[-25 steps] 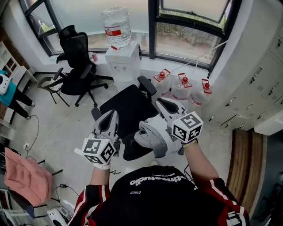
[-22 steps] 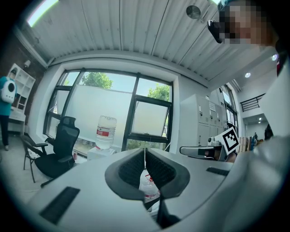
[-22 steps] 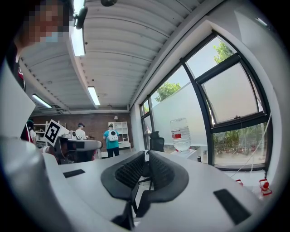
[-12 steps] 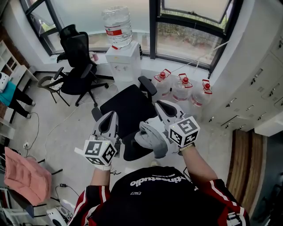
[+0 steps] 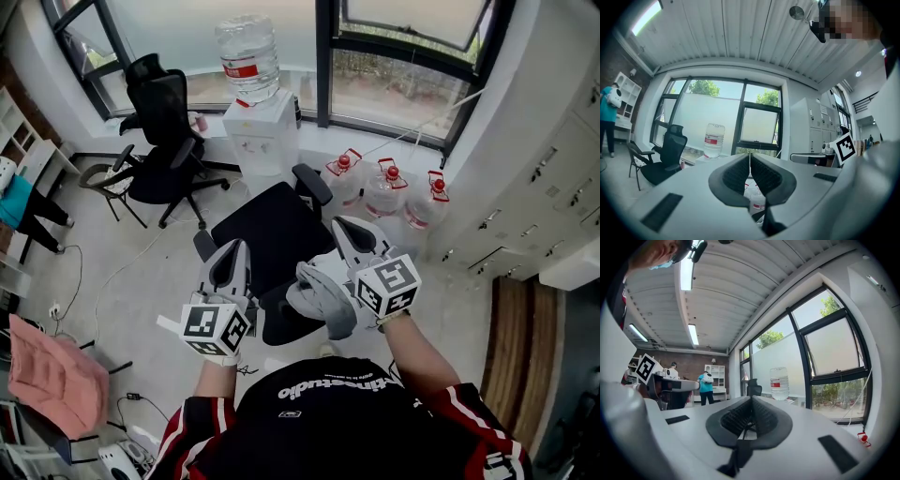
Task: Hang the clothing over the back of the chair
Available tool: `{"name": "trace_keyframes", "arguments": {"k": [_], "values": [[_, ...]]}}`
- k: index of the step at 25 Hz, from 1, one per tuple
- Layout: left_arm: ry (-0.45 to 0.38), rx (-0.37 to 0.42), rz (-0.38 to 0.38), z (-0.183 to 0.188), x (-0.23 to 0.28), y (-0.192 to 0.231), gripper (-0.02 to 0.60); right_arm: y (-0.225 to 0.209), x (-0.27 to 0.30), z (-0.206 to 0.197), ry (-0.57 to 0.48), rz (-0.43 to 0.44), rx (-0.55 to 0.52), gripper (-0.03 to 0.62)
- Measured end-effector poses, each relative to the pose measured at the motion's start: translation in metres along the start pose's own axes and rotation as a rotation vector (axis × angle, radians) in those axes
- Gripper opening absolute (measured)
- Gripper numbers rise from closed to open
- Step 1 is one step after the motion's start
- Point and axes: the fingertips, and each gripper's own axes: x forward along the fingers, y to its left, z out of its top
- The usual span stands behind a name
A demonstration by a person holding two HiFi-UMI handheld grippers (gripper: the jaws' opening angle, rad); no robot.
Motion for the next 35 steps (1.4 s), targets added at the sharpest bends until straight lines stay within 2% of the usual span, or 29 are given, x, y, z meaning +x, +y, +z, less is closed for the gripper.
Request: {"name": "trace_keyframes", "arguments": {"k": [16,35], "values": [[-0.039,0.010,0.065,0.009,-0.020,0.020,0.028,-0.007,-0.003,0.002,-0.018,-0.068,0.002,0.014],[-0.048,0.031,0.054,0.023,-0.017,0.009,0.028,-0.008,-0.007,0.007,-0.030,-0.071,0.002,0.012]]}}
